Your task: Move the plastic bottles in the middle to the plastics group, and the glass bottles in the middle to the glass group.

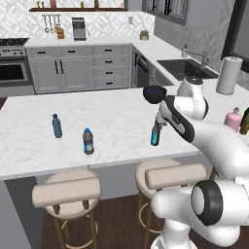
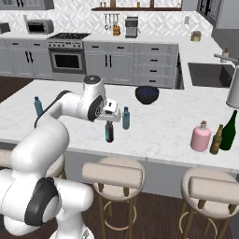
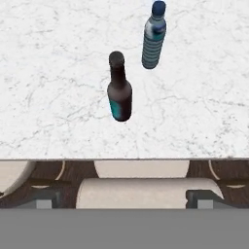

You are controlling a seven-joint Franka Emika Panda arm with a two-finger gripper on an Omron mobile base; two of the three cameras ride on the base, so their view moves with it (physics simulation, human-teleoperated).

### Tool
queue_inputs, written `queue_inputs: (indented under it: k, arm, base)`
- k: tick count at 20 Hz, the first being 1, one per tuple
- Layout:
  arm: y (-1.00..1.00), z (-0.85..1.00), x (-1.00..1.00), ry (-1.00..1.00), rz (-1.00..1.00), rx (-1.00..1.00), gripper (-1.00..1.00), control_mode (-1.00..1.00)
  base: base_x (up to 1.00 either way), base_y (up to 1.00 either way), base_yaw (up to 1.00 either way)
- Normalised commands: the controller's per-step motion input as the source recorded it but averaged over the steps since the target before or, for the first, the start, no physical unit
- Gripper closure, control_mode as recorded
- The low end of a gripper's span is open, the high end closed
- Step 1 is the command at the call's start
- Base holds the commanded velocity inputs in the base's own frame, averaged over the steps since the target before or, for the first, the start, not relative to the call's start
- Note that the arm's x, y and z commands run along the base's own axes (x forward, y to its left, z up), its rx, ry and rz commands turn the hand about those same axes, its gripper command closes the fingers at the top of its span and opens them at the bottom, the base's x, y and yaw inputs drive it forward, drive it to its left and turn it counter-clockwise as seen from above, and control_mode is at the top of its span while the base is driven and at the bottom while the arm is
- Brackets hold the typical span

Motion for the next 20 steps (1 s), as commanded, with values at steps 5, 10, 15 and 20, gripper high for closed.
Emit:
queue_inputs:
  k: [5, 10, 15, 20]
  arm:
    - [0.3, 0.0, 0.32, 0.01, 0.01, 0.0, -1.0, -1.0]
    - [0.19, -0.05, 0.37, 0.0, 0.0, 0.0, -1.0, -1.0]
    - [-0.08, -0.08, 0.26, 0.0, 0.0, -0.14, -1.0, -1.0]
    - [-0.17, -0.03, 0.21, 0.02, 0.0, 0.0, -1.0, -1.0]
  base:
    - [0.0, 0.0, 0.0]
    - [0.0, 0.0, 0.0]
    - [0.0, 0.0, 0.0]
    - [0.0, 0.0, 0.0]
